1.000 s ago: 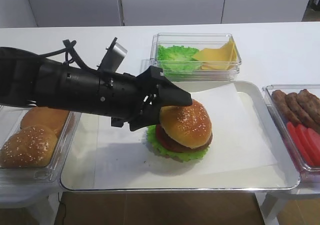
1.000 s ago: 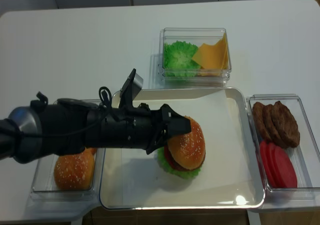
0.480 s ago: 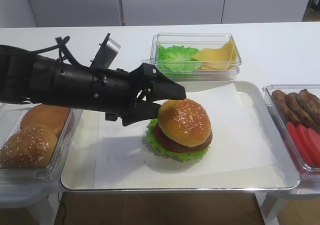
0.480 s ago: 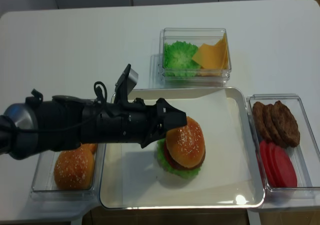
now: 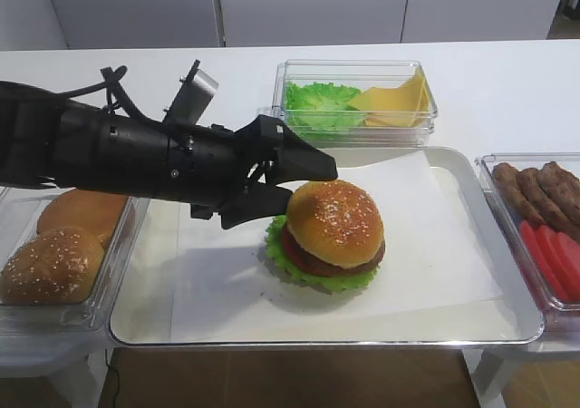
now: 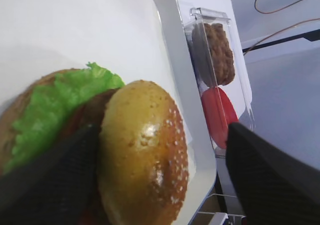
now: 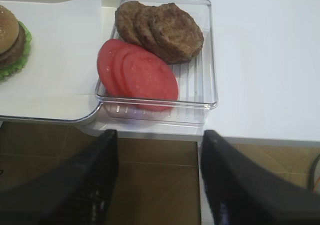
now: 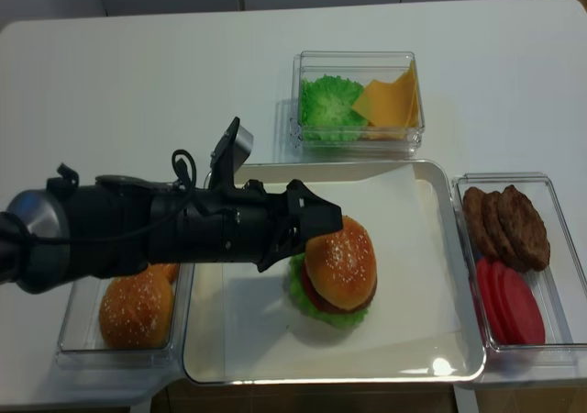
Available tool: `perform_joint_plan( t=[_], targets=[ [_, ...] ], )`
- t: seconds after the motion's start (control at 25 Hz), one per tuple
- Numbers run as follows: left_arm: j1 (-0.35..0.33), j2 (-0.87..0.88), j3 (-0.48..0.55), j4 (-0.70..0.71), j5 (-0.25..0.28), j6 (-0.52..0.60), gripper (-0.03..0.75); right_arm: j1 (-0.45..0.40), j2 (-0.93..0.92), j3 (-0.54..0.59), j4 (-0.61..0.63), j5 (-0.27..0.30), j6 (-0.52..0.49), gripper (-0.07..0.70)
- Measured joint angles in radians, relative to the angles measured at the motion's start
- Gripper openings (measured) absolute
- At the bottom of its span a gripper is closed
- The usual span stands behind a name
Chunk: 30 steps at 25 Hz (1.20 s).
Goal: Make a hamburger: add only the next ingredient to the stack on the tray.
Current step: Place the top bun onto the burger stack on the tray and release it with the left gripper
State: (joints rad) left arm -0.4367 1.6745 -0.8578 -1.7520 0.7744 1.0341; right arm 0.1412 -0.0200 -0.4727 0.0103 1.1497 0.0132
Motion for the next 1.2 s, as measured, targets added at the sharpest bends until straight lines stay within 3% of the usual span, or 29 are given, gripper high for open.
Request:
perform_joint_plan(
  t=[0.24,0.44,0.92,1.2],
  targets=[
    [0.000,0.000,0.000,0.000,0.033,-0.009,0.583,0.000,0.000,0.000,0.000,0.000,0.002,0.404],
    [0.000,0.000,0.000,0.012,0.029,-0.013,0.583,0.000,0.000,0.000,0.000,0.000,0.002,0.404],
    [0.000,0.000,0.000,0.012,-0.082,-0.001,0.583,0.000,0.000,0.000,0.000,0.000,0.002,0.404],
    [0.002,-0.103,0.000,0.044,-0.213,0.024,0.582,0.000,0.000,0.000,0.000,0.000,0.002,0.404]
  ],
)
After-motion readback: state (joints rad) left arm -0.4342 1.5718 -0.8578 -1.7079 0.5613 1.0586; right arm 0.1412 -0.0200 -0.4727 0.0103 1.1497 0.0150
